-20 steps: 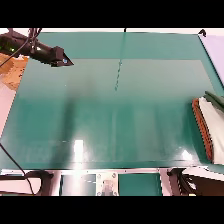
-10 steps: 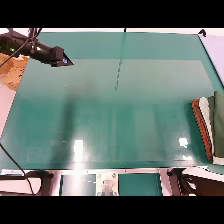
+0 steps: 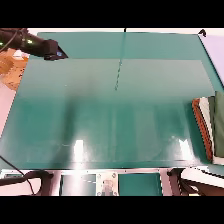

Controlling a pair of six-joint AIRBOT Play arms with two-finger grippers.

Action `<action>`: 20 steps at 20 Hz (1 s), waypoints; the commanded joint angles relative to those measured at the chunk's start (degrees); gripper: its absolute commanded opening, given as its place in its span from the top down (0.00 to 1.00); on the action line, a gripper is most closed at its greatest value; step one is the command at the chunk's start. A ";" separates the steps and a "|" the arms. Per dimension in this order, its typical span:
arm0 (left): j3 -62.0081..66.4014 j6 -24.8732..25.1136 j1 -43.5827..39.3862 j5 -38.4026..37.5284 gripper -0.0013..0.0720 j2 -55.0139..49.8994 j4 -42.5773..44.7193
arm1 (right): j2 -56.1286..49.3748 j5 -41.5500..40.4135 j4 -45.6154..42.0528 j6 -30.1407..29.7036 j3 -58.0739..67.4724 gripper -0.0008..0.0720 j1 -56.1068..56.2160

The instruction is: Fold the shirts.

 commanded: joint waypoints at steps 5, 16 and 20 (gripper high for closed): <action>-28.02 -5.62 -2.21 0.98 0.95 16.59 5.79 | 17.64 -9.90 7.43 -3.78 -24.11 0.96 27.43; -52.65 -8.46 -7.17 6.56 0.95 26.40 5.77 | 28.39 -18.38 12.28 -2.45 -44.46 0.96 42.58; -52.65 -8.44 -7.17 6.75 0.95 26.40 5.57 | 28.37 -18.38 12.28 -2.45 -44.46 0.96 42.58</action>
